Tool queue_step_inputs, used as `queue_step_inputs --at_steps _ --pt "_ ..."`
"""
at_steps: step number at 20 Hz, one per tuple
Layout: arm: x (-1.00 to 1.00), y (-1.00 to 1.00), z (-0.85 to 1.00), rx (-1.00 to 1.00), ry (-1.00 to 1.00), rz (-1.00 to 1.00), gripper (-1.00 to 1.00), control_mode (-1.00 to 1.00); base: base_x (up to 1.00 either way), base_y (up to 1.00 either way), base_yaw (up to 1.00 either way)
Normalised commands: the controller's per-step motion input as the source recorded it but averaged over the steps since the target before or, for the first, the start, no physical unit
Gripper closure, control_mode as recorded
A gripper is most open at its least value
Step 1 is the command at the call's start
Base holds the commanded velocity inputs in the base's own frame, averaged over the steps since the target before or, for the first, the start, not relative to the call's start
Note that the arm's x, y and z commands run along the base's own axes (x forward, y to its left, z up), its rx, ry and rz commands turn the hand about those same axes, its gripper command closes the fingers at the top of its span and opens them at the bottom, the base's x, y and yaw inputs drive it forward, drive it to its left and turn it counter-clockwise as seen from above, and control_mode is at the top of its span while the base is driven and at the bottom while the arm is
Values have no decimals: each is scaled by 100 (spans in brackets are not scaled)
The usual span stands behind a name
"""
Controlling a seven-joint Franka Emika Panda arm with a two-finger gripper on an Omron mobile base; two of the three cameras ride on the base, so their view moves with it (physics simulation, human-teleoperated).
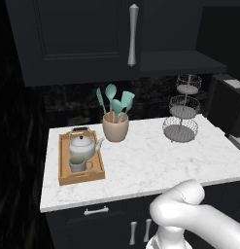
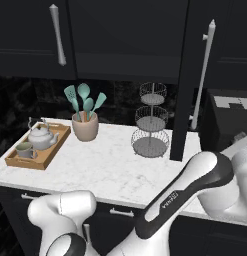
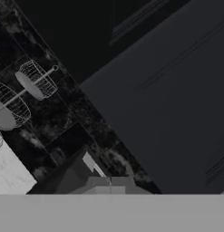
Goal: Pick the kettle from the counter and place it on the tray. Then pick the mug from the cabinet and place it on the tray. Then close the cabinet doors.
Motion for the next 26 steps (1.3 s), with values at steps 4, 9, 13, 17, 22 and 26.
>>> queue_step_inputs --at_steps 4,9,13,17,22,26 --pt "0 45 0 1 -21 6 100 -100 0 0 0" --pt "0 82 6 0 -15 6 100 -100 0 0 0" --pt "9 85 17 0 -12 4 100 -100 0 0 0" --pt "13 65 39 0 -18 6 100 -100 0 0 0" --pt "5 35 63 0 -28 9 100 -100 0 0 0" --pt "2 35 57 0 -31 10 100 -100 0 0 0"
